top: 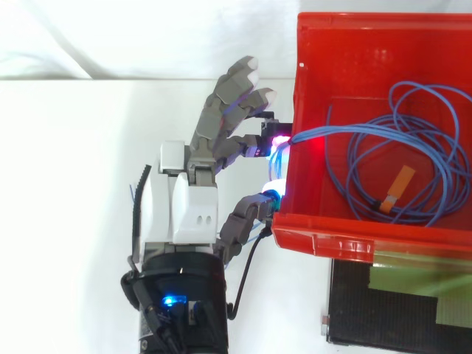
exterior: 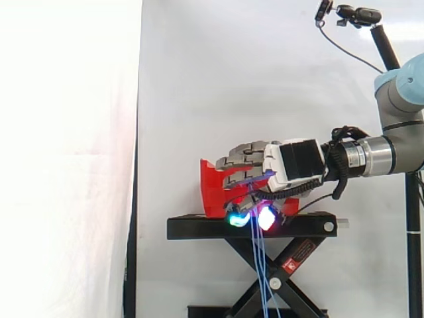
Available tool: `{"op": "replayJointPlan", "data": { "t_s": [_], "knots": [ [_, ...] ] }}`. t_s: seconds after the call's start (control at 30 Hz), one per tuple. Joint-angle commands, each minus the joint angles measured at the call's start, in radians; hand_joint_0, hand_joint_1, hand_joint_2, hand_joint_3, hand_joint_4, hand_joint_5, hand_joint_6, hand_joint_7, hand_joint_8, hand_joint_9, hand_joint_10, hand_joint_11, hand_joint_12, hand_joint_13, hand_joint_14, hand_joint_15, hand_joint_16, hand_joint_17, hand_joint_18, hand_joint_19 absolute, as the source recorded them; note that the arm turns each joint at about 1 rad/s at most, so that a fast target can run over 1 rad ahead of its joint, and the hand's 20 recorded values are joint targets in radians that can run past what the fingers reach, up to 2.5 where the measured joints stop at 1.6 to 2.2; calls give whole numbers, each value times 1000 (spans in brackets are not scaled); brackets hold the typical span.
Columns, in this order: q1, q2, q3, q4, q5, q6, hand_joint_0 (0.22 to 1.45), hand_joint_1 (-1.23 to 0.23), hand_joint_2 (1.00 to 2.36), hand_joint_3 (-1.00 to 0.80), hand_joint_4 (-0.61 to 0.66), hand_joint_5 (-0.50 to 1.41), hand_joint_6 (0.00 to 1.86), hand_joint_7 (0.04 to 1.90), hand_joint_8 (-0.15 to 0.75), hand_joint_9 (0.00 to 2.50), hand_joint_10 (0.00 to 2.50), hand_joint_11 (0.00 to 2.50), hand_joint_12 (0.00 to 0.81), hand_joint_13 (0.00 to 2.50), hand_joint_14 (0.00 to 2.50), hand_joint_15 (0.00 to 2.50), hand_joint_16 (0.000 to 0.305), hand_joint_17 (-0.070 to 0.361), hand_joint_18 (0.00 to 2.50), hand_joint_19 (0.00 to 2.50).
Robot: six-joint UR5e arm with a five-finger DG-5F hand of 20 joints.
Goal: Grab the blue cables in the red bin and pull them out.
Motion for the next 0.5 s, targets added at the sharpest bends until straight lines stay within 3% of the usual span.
{"op": "replayJointPlan", "data": {
  "t_s": [0.0, 0.47],
  "knots": [
    [0, 0, -1, 1, 0, 0, 826, -883, 1000, -1000, -117, 834, 9, 756, 256, 670, 14, 529, 307, 371, 17, 461, 39, 88, 332, 584],
    [2, 0, -1, 1, 0, 0, 827, -883, 1000, -1000, -88, 899, 2, 780, 266, 707, 14, 560, 313, 418, 18, 499, 39, 88, 367, 599]
  ]
}}
